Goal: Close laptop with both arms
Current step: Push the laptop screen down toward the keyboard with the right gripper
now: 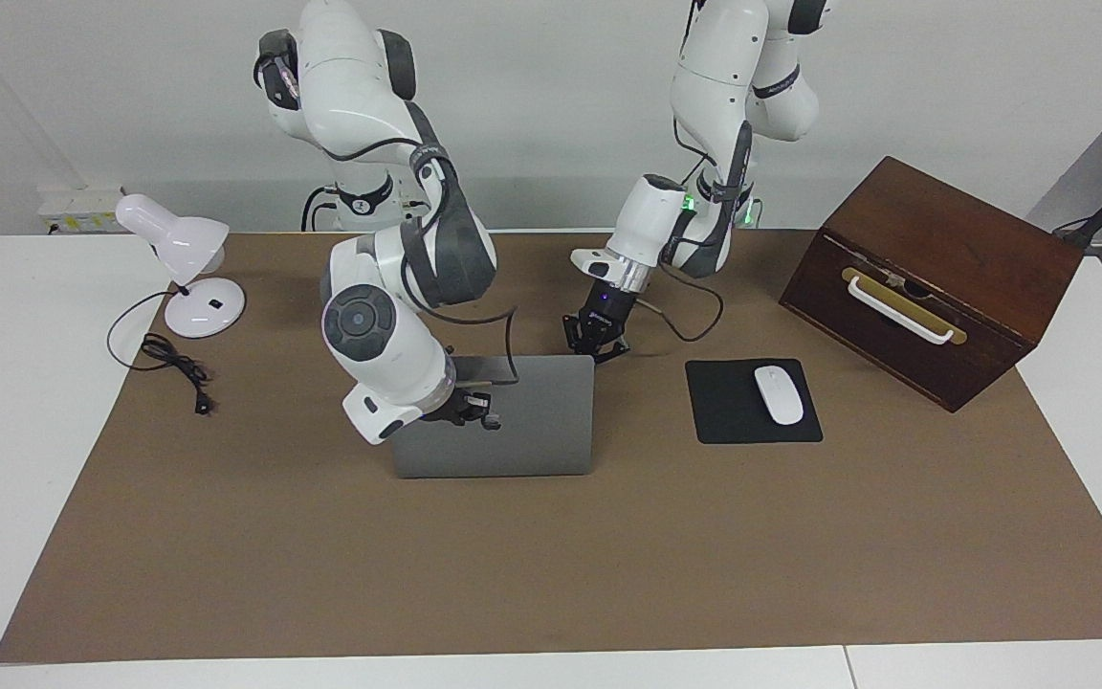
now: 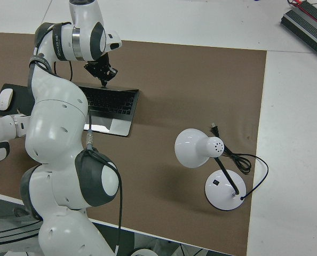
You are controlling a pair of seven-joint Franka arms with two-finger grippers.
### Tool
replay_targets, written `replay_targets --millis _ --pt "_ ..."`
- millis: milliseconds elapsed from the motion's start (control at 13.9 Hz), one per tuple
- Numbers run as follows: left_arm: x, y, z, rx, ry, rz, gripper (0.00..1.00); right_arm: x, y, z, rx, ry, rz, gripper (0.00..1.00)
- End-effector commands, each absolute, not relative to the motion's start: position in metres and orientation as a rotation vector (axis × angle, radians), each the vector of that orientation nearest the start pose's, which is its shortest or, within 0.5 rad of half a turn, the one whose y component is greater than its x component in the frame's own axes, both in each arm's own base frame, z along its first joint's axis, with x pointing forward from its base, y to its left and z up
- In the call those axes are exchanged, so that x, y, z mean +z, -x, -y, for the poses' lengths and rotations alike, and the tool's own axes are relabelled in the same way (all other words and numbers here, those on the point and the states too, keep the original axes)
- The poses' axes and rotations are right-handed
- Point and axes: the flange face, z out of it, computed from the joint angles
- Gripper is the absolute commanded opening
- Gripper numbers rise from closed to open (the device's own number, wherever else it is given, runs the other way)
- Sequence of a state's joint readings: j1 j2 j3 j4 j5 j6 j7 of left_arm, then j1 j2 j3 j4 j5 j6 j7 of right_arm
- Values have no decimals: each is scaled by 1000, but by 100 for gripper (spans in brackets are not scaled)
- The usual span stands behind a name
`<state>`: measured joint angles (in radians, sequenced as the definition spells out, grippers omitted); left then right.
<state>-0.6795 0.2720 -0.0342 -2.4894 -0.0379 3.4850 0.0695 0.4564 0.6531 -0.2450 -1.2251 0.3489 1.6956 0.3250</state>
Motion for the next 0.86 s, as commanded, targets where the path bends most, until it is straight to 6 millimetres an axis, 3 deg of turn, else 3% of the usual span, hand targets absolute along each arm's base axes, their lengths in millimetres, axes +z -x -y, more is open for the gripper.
replay_targets --millis 0,505,793 --pt "251 -395 335 -1109 2942 -1176 0 377 -660 -227 317 2924 -249 0" --pt "247 -396 333 -1098 2918 -1209 0 351 -645 -242 273 2904 -256 0" --pt "247 -397 331 -1096 2906 -1222 0 341 -643 -240 258 2905 -270 0"
